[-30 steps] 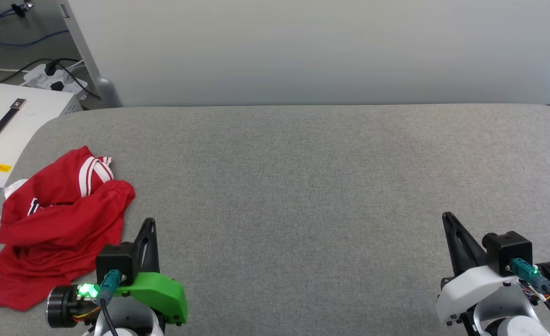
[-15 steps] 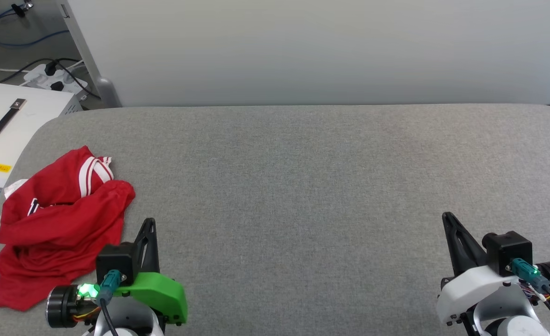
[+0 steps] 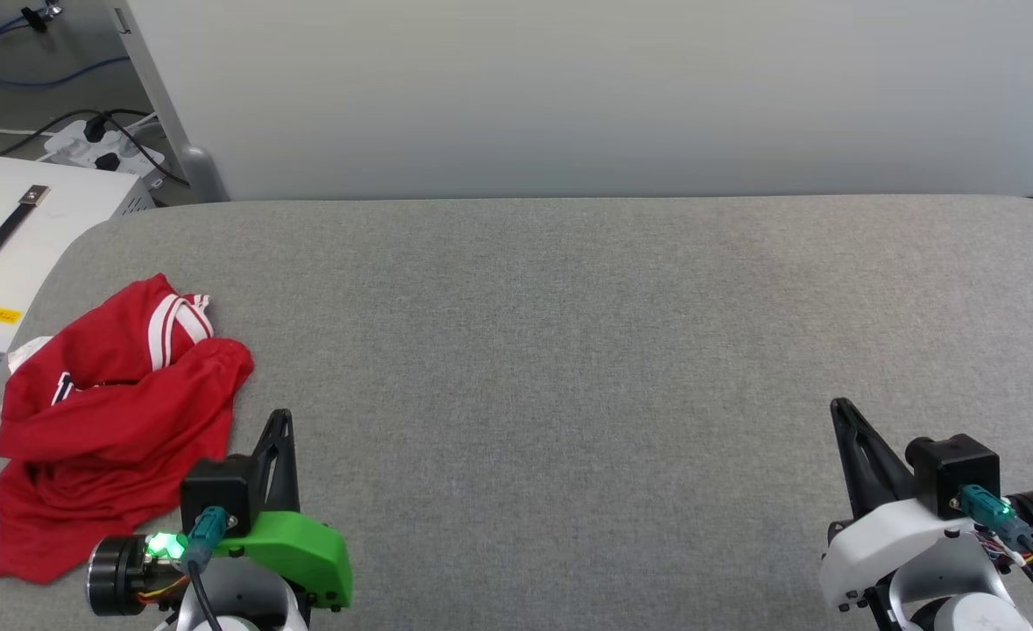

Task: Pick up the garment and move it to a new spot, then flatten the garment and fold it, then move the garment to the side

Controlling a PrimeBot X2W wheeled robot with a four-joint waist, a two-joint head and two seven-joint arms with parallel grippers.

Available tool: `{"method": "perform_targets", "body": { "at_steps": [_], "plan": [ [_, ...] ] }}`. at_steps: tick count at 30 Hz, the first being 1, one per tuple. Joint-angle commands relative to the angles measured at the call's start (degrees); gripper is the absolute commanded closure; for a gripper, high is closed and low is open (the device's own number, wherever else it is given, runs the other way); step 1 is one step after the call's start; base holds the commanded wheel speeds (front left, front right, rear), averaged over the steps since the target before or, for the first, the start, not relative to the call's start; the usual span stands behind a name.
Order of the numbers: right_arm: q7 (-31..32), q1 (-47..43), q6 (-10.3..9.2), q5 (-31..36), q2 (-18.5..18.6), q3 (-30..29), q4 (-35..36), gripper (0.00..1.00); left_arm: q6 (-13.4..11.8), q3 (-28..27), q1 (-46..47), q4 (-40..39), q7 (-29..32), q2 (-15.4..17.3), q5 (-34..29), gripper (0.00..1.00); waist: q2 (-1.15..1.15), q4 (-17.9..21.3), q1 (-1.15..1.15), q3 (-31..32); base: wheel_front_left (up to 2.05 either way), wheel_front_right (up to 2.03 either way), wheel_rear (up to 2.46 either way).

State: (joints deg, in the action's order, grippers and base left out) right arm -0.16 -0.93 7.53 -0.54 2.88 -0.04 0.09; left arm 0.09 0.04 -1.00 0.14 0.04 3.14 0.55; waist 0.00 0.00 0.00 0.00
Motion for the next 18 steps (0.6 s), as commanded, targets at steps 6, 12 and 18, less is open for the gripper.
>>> {"method": "perform_targets", "body": {
  "at_steps": [6, 12, 18],
  "plan": [
    [0.2, 0.9, -0.04, 0.5, 0.0, 0.0, -0.1, 1.00, -0.1, 0.0, 1.0, -0.1, 0.0, -0.3, -0.6, 1.00, 0.00, 0.0, 0.00, 0.0, 0.00, 0.00, 0.00],
    [0.2, 0.9, -0.04, 0.5, 0.0, 0.0, -0.1, 1.00, -0.1, 0.0, 1.0, -0.1, 0.0, -0.3, -0.6, 1.00, 0.00, 0.0, 0.00, 0.0, 0.00, 0.00, 0.00],
    [0.0, 0.0, 0.00, -0.1, 0.0, 0.0, 0.0, 0.00, 0.0, 0.0, -0.1, 0.0, 0.0, 0.0, 0.0, 0.00, 0.00, 0.0, 0.00, 0.0, 0.00, 0.00, 0.00]
  ]
}}
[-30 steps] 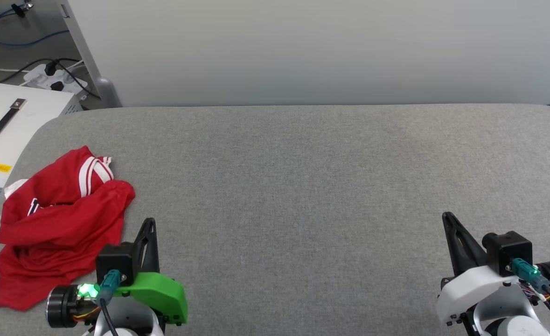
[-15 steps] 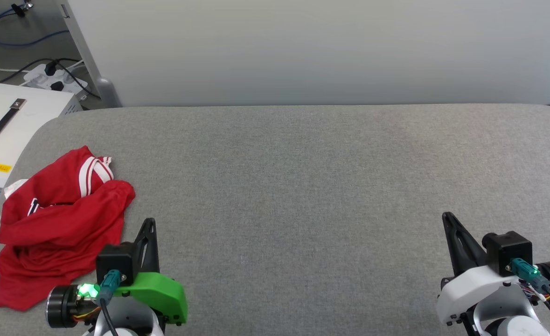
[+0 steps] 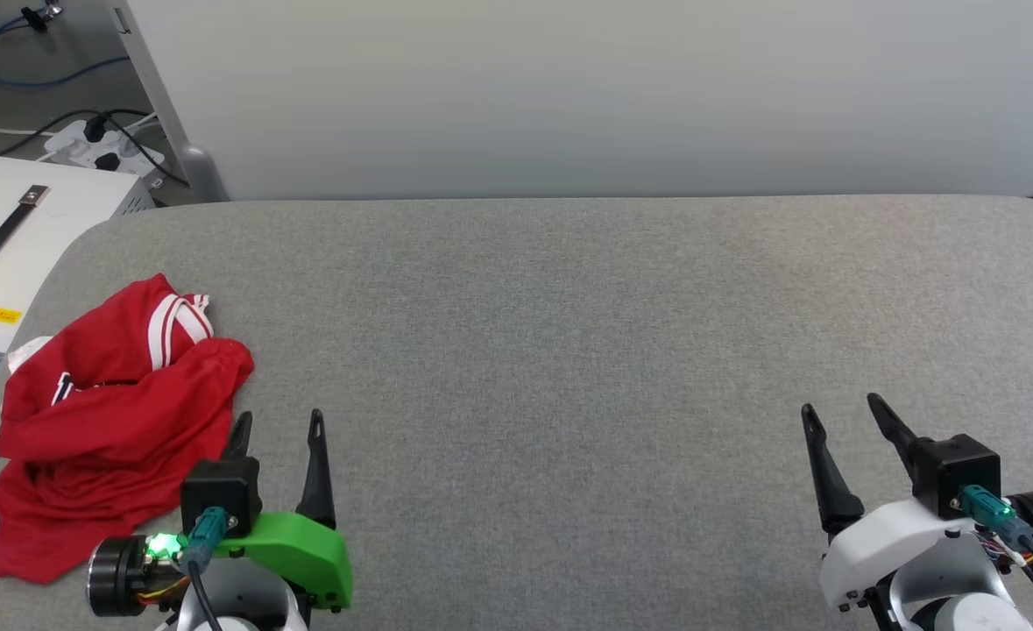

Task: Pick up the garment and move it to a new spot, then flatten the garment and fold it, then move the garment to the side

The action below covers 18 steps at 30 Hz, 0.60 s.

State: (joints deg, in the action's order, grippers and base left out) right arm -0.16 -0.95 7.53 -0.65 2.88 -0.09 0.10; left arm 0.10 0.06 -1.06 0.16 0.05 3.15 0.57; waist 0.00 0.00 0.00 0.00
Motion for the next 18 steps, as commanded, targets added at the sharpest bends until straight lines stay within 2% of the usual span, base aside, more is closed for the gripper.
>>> {"method": "perform_targets", "body": {
  "at_steps": [1, 18],
  "plan": [
    [-0.1, 0.0, 0.00, -0.1, 0.0, -0.1, 0.0, 0.00, -0.1, 0.0, 0.0, 0.0, -0.1, 0.0, 0.0, 0.00, 0.00, 0.0, 0.00, 0.0, 0.00, 0.00, 0.00],
    [-2.1, -0.2, -0.01, -2.8, 0.0, -1.7, 1.5, 0.00, -1.0, 0.6, 0.5, -0.8, -2.2, 0.0, 0.0, 0.00, 0.00, 0.1, 0.00, -0.3, 0.00, 0.00, 0.00]
  ]
}}
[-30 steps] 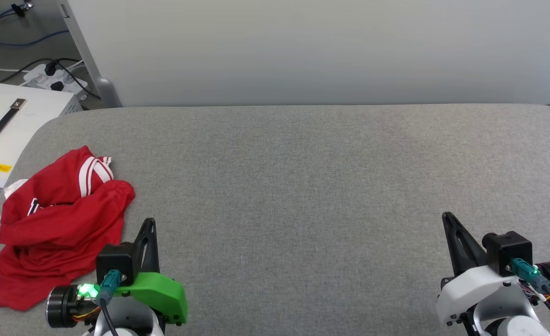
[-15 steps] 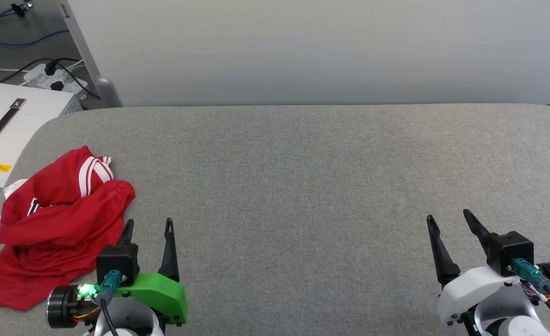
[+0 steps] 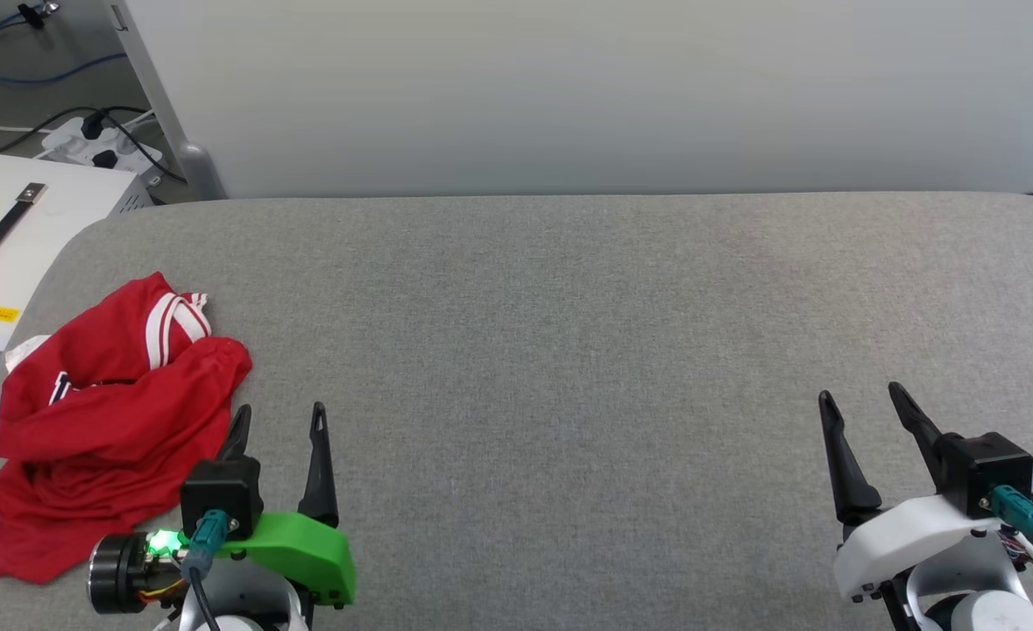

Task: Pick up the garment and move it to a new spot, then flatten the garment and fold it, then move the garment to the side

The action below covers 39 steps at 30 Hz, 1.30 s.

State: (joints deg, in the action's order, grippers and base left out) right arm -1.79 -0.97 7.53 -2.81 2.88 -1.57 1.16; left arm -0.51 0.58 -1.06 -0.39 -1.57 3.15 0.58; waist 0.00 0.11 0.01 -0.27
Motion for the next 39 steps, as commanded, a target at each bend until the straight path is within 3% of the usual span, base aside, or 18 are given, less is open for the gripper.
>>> {"method": "perform_targets", "body": {
  "at_steps": [1, 39],
  "plan": [
    [-0.6, -0.2, -0.01, -0.8, 0.0, -0.3, 0.6, 0.00, -0.5, 0.2, 0.5, -0.3, -0.7, 0.0, 0.0, 0.00, 0.00, 0.0, -0.01, 0.0, 0.00, 0.00, 0.00],
    [-5.1, -2.0, -0.02, -5.0, 0.0, -1.8, 3.7, 0.00, -1.3, 1.8, 0.8, -1.4, -5.2, -0.1, 0.6, 0.00, 0.00, 0.1, -0.01, -0.5, 0.00, 0.00, 0.00]
  ]
}}
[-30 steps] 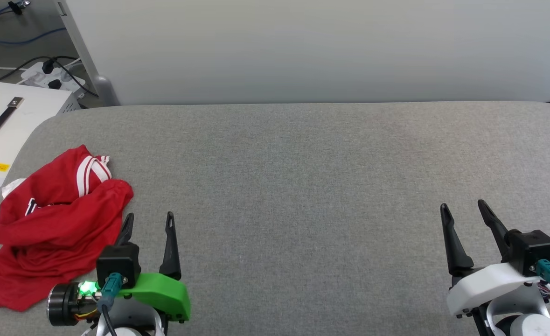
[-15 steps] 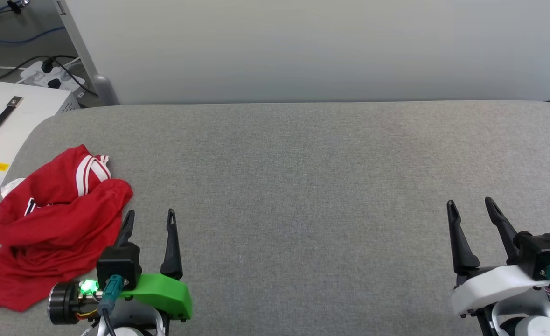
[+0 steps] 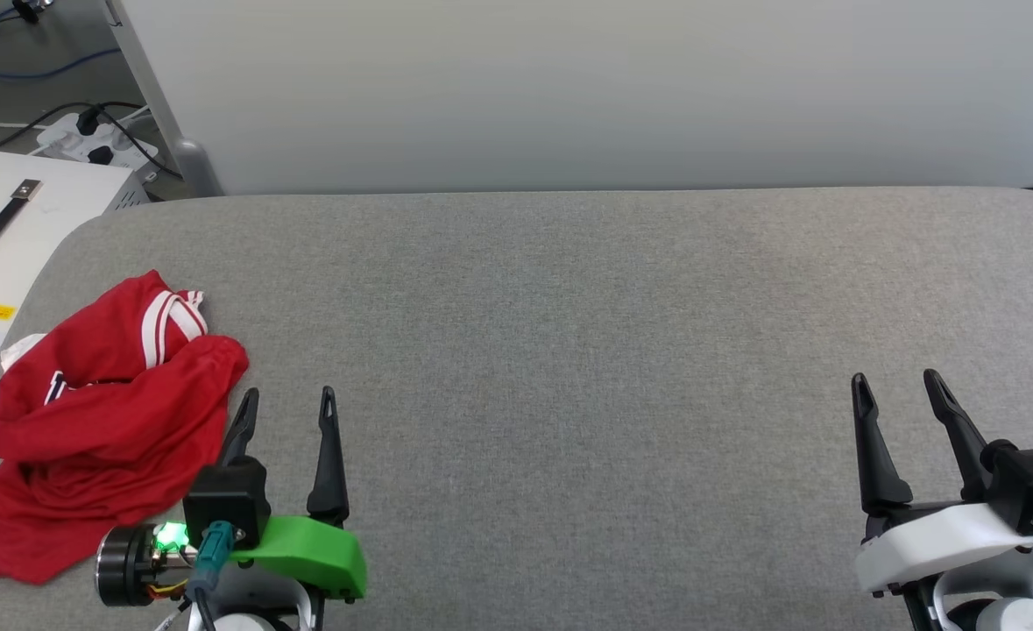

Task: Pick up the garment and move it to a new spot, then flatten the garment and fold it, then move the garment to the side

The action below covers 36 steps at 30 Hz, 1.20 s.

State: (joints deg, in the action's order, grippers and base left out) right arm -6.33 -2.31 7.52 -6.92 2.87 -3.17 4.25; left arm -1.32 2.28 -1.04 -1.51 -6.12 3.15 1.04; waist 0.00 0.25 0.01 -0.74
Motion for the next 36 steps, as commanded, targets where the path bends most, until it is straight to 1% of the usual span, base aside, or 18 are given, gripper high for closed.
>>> {"method": "perform_targets", "body": {
  "at_steps": [1, 21, 36],
  "plan": [
    [-0.6, -0.7, -0.01, -1.0, 0.0, -0.2, 0.6, 0.00, -0.5, 0.2, 0.8, -0.3, -0.7, -0.1, 0.2, 0.00, 0.00, 0.0, -0.01, 0.0, 0.00, 0.00, 0.00],
    [-3.2, -1.9, -0.02, -2.7, 0.0, -0.7, 1.4, 0.00, 0.0, 1.2, 0.7, -0.7, -3.3, -0.2, 0.6, 0.00, 0.00, 0.2, -0.01, -0.2, 0.00, 0.00, 0.00],
    [-4.9, -2.7, -0.02, -3.7, 0.0, -0.8, 1.2, 0.00, -0.2, 1.7, 0.4, -0.2, -5.1, -0.2, 1.4, 0.00, 0.00, 0.4, -0.01, -0.3, 0.00, 0.00, 0.00]
  ]
}}
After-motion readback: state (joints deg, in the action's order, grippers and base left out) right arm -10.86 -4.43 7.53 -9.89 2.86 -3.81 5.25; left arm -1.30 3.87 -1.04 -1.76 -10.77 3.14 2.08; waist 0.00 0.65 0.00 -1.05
